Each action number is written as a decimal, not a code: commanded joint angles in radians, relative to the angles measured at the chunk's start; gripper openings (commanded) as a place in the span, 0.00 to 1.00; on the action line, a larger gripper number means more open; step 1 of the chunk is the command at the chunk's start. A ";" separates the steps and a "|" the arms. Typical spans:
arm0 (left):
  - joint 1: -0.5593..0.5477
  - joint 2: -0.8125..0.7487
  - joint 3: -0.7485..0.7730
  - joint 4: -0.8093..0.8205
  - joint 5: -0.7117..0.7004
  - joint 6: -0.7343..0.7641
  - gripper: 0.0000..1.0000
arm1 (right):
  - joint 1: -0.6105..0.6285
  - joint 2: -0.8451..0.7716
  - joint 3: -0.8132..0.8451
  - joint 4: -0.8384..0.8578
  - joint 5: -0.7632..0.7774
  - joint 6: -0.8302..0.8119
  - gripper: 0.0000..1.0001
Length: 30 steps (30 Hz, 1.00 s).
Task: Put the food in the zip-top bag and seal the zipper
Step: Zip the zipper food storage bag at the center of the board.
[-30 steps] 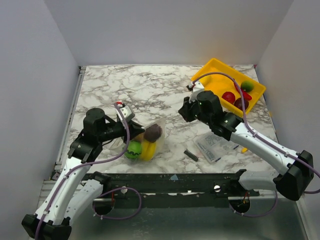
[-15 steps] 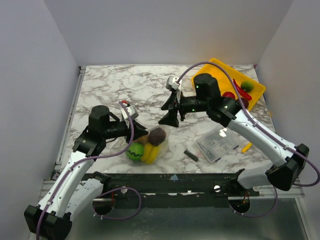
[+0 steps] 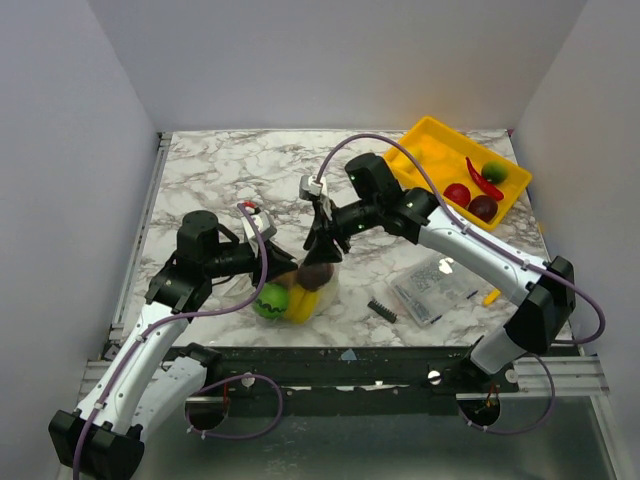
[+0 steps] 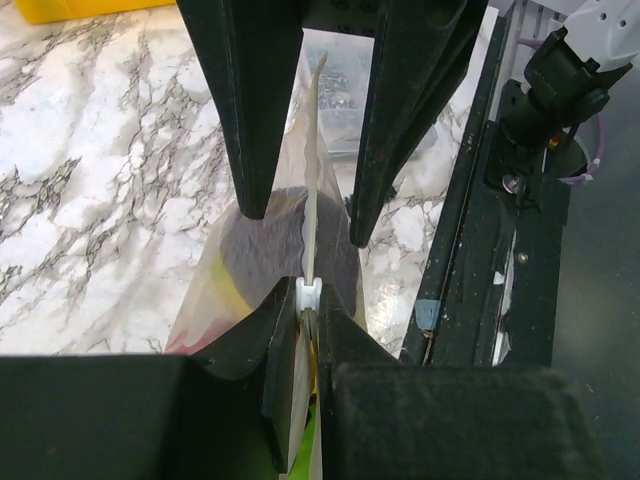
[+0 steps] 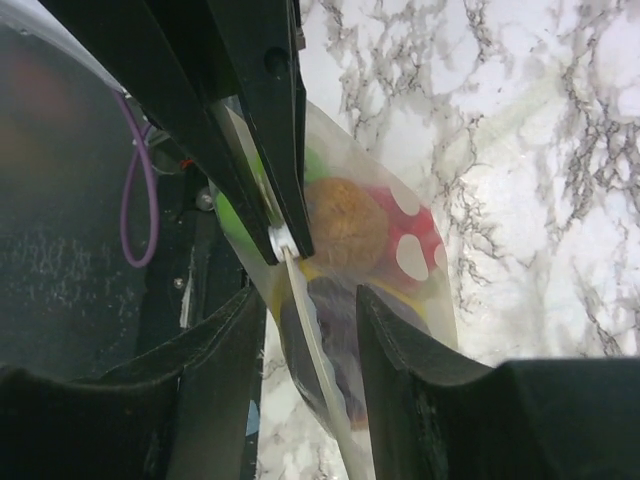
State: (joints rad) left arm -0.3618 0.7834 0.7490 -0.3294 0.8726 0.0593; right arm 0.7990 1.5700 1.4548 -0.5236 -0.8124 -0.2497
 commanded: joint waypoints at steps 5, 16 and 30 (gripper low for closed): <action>0.000 -0.012 0.001 0.066 0.060 0.004 0.00 | 0.043 0.053 0.059 -0.046 -0.028 -0.031 0.37; 0.000 -0.030 -0.008 0.074 0.064 -0.007 0.00 | 0.057 0.058 0.049 -0.043 0.077 -0.027 0.09; 0.000 -0.057 -0.013 0.077 -0.144 -0.101 0.00 | 0.058 -0.022 -0.112 0.140 0.745 0.287 0.00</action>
State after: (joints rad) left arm -0.3553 0.7753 0.7261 -0.3027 0.7700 0.0254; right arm 0.8845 1.5784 1.4155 -0.4381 -0.4725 -0.0475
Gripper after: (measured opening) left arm 0.107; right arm 0.006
